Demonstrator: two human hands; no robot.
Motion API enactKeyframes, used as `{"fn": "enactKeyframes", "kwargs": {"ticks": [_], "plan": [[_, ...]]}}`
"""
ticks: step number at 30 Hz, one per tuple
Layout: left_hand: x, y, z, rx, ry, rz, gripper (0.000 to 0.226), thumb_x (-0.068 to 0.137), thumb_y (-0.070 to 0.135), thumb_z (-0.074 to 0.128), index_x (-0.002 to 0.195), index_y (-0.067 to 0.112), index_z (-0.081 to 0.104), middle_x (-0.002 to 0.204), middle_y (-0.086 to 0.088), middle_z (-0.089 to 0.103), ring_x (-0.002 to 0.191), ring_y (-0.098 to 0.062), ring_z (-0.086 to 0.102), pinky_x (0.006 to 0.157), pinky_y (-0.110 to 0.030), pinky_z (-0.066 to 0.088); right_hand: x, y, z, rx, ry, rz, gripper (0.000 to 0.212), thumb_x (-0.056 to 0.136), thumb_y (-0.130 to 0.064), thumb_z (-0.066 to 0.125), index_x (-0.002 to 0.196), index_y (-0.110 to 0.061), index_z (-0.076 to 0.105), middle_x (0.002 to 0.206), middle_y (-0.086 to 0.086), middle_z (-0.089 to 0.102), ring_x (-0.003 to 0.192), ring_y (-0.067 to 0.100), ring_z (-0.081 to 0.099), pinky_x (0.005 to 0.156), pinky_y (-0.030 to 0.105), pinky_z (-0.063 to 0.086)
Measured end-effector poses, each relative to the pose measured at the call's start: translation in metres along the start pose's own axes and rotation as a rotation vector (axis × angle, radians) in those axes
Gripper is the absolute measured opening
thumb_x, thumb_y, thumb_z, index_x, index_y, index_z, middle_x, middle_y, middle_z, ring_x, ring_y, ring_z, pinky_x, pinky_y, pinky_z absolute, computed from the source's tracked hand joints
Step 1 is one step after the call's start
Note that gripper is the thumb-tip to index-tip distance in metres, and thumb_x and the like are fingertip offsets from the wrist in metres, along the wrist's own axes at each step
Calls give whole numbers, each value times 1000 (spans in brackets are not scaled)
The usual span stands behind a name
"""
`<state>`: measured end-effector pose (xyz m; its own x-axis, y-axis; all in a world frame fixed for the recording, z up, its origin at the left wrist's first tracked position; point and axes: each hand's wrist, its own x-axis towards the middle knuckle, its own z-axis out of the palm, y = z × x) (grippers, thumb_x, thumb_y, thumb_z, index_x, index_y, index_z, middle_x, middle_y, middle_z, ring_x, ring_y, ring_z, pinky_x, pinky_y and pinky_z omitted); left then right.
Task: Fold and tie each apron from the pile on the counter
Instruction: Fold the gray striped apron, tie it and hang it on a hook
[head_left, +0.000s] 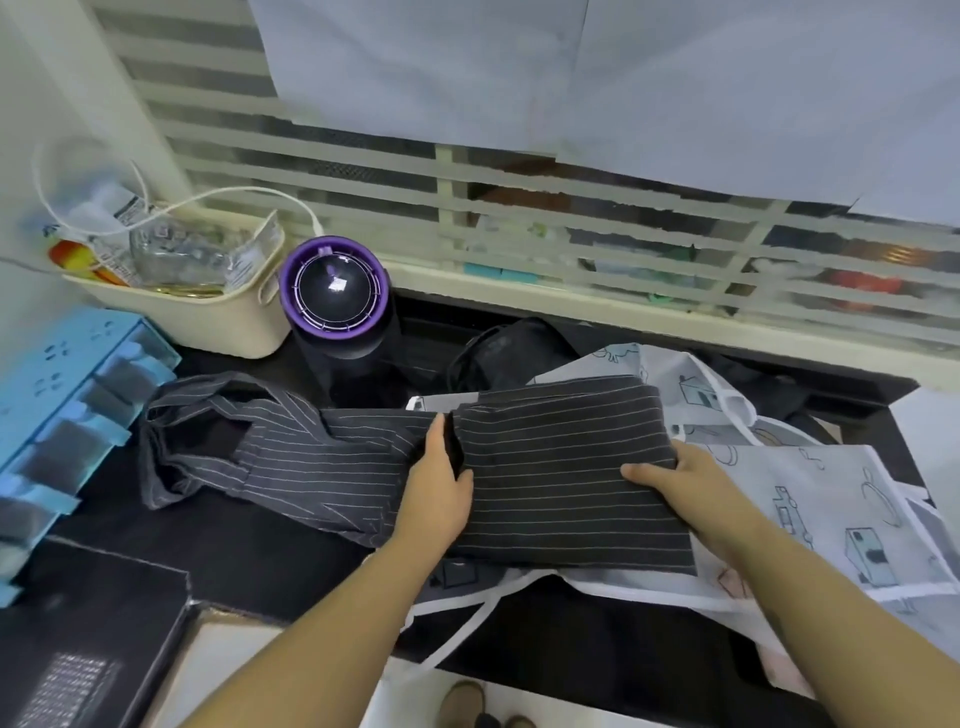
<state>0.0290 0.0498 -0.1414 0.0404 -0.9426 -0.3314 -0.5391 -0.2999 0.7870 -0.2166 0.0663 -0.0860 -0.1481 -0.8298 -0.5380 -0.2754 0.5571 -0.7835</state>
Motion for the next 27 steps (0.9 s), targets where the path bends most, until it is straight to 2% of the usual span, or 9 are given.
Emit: {"fn": "enactKeyframes", "kwargs": {"ticks": [3,6,8,13,17,20,22,25,27], "plan": [[-9,10,19,164,70,63,71,94,13,55,151,24,15,141,-7,39,117,-20,50,93,-26,42,-3,5,-21,-14,48,66,18,87,-13,66,105,-13,65,89,7,75,83,29,72,88,47,54],[-19,17,32,446,237,450,60,83,14,67,138,19,45,129,-6,46,106,-22,56,87,-33,49,-8,6,-34,4,69,114,16,89,-16,64,105,-13,65,86,9,75,81,31,72,86,49,55],[-25,23,46,519,135,580,54,87,19,64,138,17,47,136,-5,45,112,-23,55,92,-35,49,-12,0,-42,29,98,119,17,89,-16,63,105,-12,63,86,11,74,80,33,71,83,49,56],[-14,40,71,111,-260,137,59,99,26,47,151,18,19,154,0,20,134,-20,36,113,-32,30,-37,-46,-59,39,24,57,16,90,-9,58,105,-12,61,83,13,73,71,28,69,66,37,55],[-6,69,81,-555,-466,-105,53,98,13,49,147,24,33,146,-4,42,124,-21,50,110,-39,38,-63,-96,-46,-30,-116,-143,20,86,-14,61,103,-24,64,89,4,71,74,18,70,65,30,54],[-11,84,71,-1018,-588,-314,30,100,17,39,125,13,56,114,-11,65,97,-24,63,85,-36,55,-67,-112,-3,-226,-153,-265,43,78,-25,69,120,-29,57,98,-1,68,86,17,67,77,36,58],[-3,48,51,-1000,-506,-425,31,99,28,44,109,7,63,98,-14,68,84,-26,66,74,-38,57,-62,-105,38,-321,-210,-351,54,83,-28,68,133,-26,46,98,-6,64,86,11,64,78,30,57],[36,-63,24,-936,-232,-595,57,83,51,66,127,15,60,120,-17,65,102,-36,65,94,-64,44,-50,-83,84,-426,-343,-347,76,87,-49,60,149,-27,22,103,-9,63,96,8,61,87,28,50],[27,-90,-14,-945,-113,-653,59,81,57,66,122,15,64,114,-19,67,102,-39,65,95,-65,44,-37,-65,94,-489,-365,-305,76,88,-52,56,151,-30,18,120,-9,60,112,12,55,101,36,45]]}}
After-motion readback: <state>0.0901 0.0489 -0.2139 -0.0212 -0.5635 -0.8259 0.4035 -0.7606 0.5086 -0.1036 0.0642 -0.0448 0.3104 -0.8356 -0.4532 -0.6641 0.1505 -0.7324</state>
